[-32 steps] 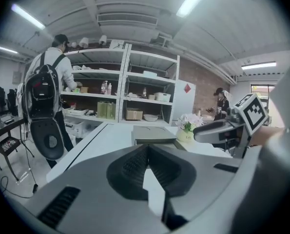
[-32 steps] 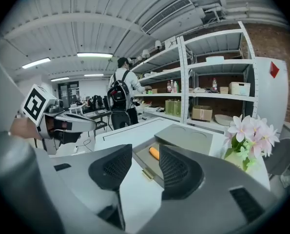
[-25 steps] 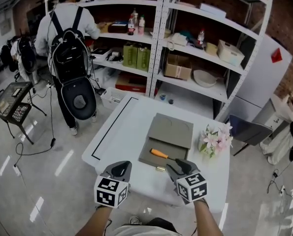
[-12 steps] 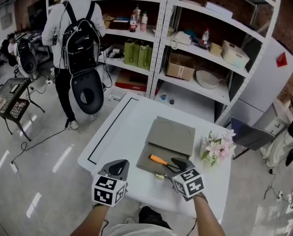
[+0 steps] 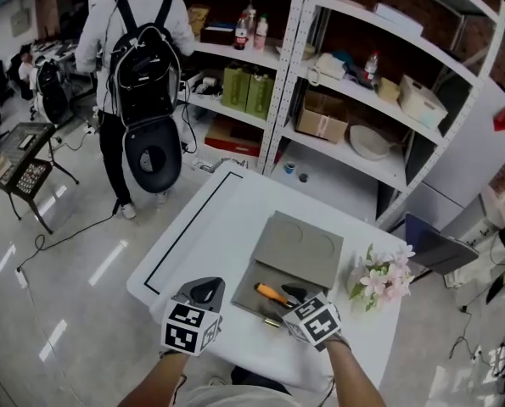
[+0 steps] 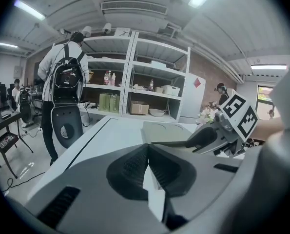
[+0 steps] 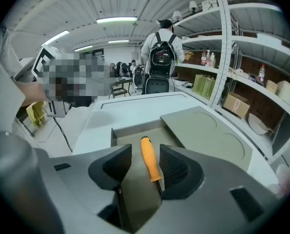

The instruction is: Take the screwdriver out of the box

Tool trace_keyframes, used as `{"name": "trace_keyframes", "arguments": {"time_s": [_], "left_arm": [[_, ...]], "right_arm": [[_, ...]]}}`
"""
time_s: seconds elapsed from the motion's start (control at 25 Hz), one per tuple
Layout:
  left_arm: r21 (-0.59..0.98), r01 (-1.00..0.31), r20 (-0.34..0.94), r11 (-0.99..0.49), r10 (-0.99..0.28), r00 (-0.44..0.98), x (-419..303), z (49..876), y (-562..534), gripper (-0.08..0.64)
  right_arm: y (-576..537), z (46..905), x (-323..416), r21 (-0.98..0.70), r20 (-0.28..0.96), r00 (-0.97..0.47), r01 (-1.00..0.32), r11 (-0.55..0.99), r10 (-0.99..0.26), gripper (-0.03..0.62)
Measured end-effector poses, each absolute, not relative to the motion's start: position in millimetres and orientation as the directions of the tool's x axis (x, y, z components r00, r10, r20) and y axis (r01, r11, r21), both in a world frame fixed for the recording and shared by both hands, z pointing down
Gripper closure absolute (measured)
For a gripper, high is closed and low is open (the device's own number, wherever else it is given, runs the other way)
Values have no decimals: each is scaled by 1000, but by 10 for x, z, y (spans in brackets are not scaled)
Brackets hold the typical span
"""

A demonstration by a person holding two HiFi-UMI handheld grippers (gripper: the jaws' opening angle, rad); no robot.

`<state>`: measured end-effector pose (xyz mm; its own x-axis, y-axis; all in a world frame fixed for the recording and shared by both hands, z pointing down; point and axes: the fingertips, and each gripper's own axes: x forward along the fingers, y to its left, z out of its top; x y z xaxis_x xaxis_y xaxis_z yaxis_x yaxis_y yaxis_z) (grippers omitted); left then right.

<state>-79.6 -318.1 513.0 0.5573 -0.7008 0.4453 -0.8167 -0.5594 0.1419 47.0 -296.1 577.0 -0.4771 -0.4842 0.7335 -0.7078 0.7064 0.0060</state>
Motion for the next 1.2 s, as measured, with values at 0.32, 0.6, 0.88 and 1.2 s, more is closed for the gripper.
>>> {"name": "trace_keyframes", "arguments": {"time_s": [0.32,0.6,0.88,1.2], "left_arm": [[151,-831,469,-535,-701,537,-746,5280,-3391,557],[156,-843,489,-514,-702,518,-765,5357,-3483,557],[156,-849,499,-505,-701,509,-768,5393,-3517,557],[150,-851,506,-504,-700,504,-778,5401,-3537,557]], "right_arm": [[-3092,6098,405,5,806,-462,-619,786,-369,409],[-3099,6266,373,-19,843,-451,-568,823,-292,411],[-3084,6386,351,-35,863,-438,-550,834,-253,434],[-3095,6387,340,-66,855,-461,-550,833,-237,436]]}}
